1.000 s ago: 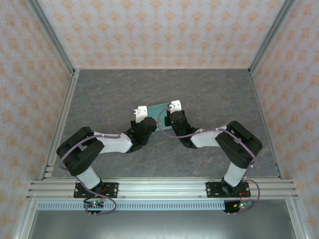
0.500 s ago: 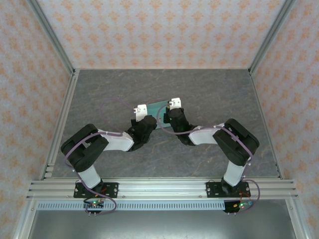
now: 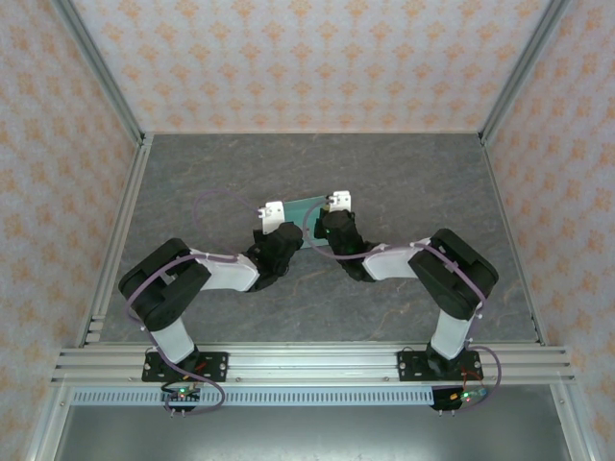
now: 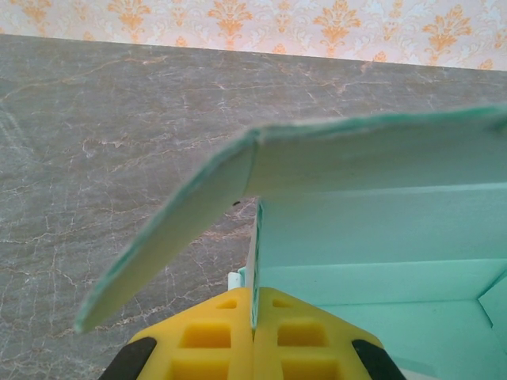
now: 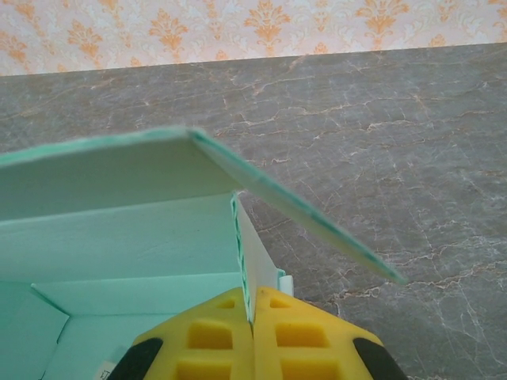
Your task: Fold the paper box
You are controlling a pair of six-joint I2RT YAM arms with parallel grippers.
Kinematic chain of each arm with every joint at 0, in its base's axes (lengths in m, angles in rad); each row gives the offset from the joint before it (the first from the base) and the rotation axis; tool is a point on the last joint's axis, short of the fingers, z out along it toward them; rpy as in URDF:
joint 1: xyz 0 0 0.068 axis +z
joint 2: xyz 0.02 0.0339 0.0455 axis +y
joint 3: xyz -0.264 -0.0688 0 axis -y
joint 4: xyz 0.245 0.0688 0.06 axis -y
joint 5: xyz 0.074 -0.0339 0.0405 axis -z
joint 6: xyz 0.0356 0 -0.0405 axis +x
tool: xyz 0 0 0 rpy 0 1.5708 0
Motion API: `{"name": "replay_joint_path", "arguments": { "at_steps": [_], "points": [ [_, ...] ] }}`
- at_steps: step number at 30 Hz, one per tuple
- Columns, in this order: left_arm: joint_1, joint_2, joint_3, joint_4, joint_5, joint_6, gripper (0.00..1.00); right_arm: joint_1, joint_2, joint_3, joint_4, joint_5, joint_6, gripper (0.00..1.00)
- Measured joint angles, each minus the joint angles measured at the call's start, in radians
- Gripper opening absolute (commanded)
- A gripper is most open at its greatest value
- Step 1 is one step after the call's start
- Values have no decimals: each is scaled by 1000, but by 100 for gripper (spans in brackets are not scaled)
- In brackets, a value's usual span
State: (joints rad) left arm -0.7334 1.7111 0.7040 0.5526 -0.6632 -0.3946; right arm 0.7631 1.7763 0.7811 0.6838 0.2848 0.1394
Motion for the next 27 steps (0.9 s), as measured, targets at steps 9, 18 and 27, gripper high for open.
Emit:
{"name": "replay_joint_path", "arguments": {
  "at_steps": [9, 18, 27],
  "points": [
    [-26, 7, -13, 24, -27, 0, 0, 5, 6, -60, 108, 7, -1, 0],
    [-43, 23, -30, 63, -55, -1, 0, 15, 41, -103, 229, 27, -5, 0],
    [-61, 29, -47, 89, -76, -6, 0, 18, 47, -138, 284, 27, -24, 3]
  ]
}}
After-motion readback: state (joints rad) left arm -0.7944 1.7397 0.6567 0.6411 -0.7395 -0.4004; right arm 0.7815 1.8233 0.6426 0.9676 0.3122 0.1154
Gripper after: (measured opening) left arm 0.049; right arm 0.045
